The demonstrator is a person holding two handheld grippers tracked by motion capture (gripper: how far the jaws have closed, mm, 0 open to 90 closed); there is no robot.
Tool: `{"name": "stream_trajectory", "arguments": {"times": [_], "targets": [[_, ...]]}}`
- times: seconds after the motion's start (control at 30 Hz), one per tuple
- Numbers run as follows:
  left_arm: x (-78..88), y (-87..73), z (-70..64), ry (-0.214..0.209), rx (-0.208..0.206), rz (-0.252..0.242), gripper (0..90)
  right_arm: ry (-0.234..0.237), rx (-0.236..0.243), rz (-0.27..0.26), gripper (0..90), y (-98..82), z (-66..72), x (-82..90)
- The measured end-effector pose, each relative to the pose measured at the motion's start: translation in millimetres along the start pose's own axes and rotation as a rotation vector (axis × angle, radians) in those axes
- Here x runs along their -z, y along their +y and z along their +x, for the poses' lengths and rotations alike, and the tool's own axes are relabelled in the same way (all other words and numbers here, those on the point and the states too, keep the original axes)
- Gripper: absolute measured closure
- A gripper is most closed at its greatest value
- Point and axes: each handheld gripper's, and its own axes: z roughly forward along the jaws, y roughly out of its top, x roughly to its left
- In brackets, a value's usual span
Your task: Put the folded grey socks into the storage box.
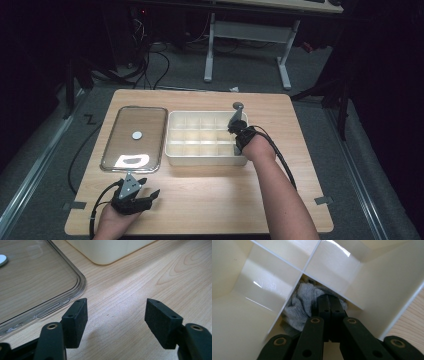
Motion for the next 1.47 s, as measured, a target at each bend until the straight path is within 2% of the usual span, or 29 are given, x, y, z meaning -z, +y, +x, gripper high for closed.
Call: {"name": "stream_trajectory", "arguments": {"times": [0.07, 0.13, 0.17, 0.2, 0.23, 0.27, 0.3, 0.33, 0.37, 0.4, 0.47, 0.57, 0.7, 0.77, 0.87, 0.93, 0.97, 1.0, 1.07, 1.13, 1.23, 1.47], "targets": [[0.2, -0.5, 0.2, 0.003, 0.005, -0.001, 35.5, 0.016, -0.009, -0.025, 85.5, -6.6, -1.6, 8.1], [0.7, -0.3, 1.2, 0.002, 0.005, 0.001, 35.6, 0.037, -0.006, -0.096, 82.2, -16.7, -3.5, 20.8], [0.7, -0.3, 1.2, 0.002, 0.005, 0.001, 35.6, 0.037, -0.006, -0.096, 82.2, -16.7, -3.5, 20.8], [1.1, 0.1, 2.1, 0.004, 0.008, -0.001, 35.6, 0.077, -0.025, -0.197, 76.7, -34.5, -7.0, 34.4], [1.1, 0.1, 2.1, 0.004, 0.008, -0.001, 35.7, 0.077, -0.025, -0.197, 76.7, -34.5, -7.0, 34.4], [1.6, 0.8, 3.0, 0.003, 0.012, 0.003, 35.9, 0.087, -0.042, -0.295, 70.4, -54.0, -11.9, 40.7], [1.6, 0.8, 3.0, 0.003, 0.012, 0.003, 35.9, 0.087, -0.042, -0.295, 70.4, -54.0, -11.9, 40.7], [1.5, 1.2, 3.5, 0.007, 0.013, 0.002, 35.9, 0.1, -0.052, -0.328, 67.6, -62.2, -12.9, 42.1], [1.5, 1.5, 3.6, 0.007, 0.017, -0.001, 36.0, 0.122, -0.066, -0.414, 62.4, -79.8, -13.1, 42.6], [2.0, 2.0, 3.8, 0.004, 0.02, 0.001, 36.0, 0.12, -0.07, -0.455, 59.5, -88.9, -12.3, 42.4], [2.2, 2.4, 3.2, -0.005, 0.037, -0.009, 36.0, 0.112, -0.069, -0.586, 53.8, -116.6, -5.2, 37.5], [2.6, 3.1, 2.4, -0.019, 0.055, -0.017, 36.0, 0.122, -0.1, -0.712, 49.2, -147.5, 6.9, 23.7], [1.7, 3.0, 1.4, -0.015, 0.054, -0.039, 38.2, 0.083, -0.103, -0.805, 43.7, -174.9, 23.5, 2.3], [0.7, 2.8, 1.9, -0.016, 0.054, -0.039, 38.4, 0.07, -0.112, -0.845, 41.4, -185.6, 31.3, -9.1], [1.2, 1.1, 2.1, -0.013, 0.064, -0.049, 38.9, 0.067, -0.121, -0.866, 36.6, -197.5, 43.1, -27.3], [3.1, 0.0, 3.4, -0.011, 0.088, -0.067, 39.7, 0.054, -0.125, -0.909, 36.5, -208.6, 50.1, -36.0], [4.2, -0.1, 4.5, -0.015, 0.105, -0.079, 39.9, 0.065, -0.127, -0.907, 36.2, -213.2, 52.1, -38.6], [5.6, -0.1, 5.7, -0.019, 0.12, -0.088, 39.9, 0.098, -0.117, -0.879, 35.4, -215.1, 52.4, -39.7], [6.6, -0.2, 6.3, -0.011, 0.123, -0.088, 39.9, 0.083, -0.119, -0.884, 36.0, -221.0, 52.7, -43.6], [6.4, -0.4, 7.1, -0.005, 0.128, -0.083, 39.7, 0.107, -0.128, -0.874, 35.4, -222.0, 51.6, -46.5], [5.5, -0.7, 7.0, -0.004, 0.128, -0.078, 39.4, 0.087, -0.109, -0.89, 35.1, -221.1, 52.2, -45.2], [6.5, -1.2, 7.2, -0.02, 0.113, -0.075, 39.2, 0.082, -0.104, -0.917, 35.5, -220.2, 54.8, -42.4]]}}
